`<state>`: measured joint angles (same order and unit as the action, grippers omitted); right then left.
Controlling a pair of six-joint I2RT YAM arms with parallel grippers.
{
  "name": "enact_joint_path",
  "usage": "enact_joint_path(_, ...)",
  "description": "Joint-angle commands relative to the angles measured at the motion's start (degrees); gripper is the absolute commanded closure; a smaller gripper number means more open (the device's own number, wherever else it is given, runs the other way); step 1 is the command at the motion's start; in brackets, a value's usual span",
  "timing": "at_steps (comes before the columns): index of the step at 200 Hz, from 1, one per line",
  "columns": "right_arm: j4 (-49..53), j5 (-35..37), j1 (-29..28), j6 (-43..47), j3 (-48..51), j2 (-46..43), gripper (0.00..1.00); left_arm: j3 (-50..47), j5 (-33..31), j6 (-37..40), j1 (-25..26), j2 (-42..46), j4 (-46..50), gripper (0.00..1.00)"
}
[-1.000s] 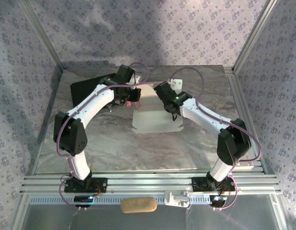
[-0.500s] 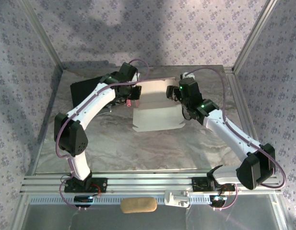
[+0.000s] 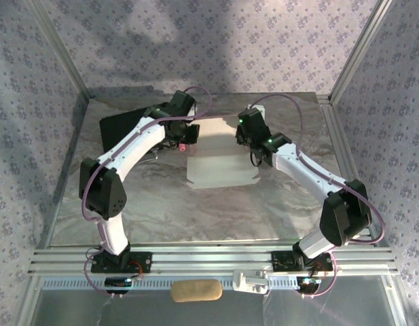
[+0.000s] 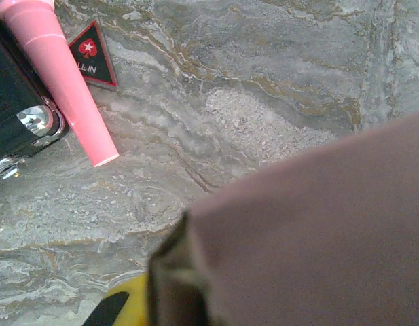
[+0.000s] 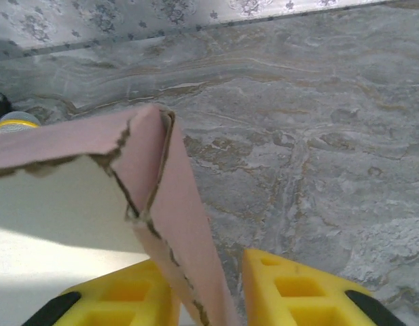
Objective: Fold the paper box
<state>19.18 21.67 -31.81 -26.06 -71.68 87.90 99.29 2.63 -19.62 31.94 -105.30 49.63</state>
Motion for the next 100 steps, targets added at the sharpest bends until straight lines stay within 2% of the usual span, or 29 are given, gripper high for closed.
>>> enact_joint_path(1, 3.3, 5.6, -0.9, -0.6, -2.1, 1.3, 0.83, 2.7, -0.1, -0.2, 0.4, -0.5, 1.2, 1.0)
enact_joint_path(18, 5.9, 9.0, -2.2, -1.9, -3.4, 2.4, 1.0, 2.3, -0.3, -0.2, 0.4, -0.5, 0.9, 1.0)
enact_joint_path(50, 12.9, 15.9, -5.6, -6.9, -6.2, 3.8, 1.0, 0.4, -1.9, -1.0, 0.5, -0.4, -1.1, 1.0)
enact_joint_path(81, 16.5, 16.5, -7.4, -9.5, -6.8, 3.9, 1.0, -5.7, -5.1, -1.7, 1.1, 1.4, -7.9, 0.84)
enact_joint_path(100, 17.0, 14.7, -7.9, -10.9, -6.6, 3.7, 1.0, -10.0, -6.0, -1.5, 1.5, 2.6, -13.8, 0.81)
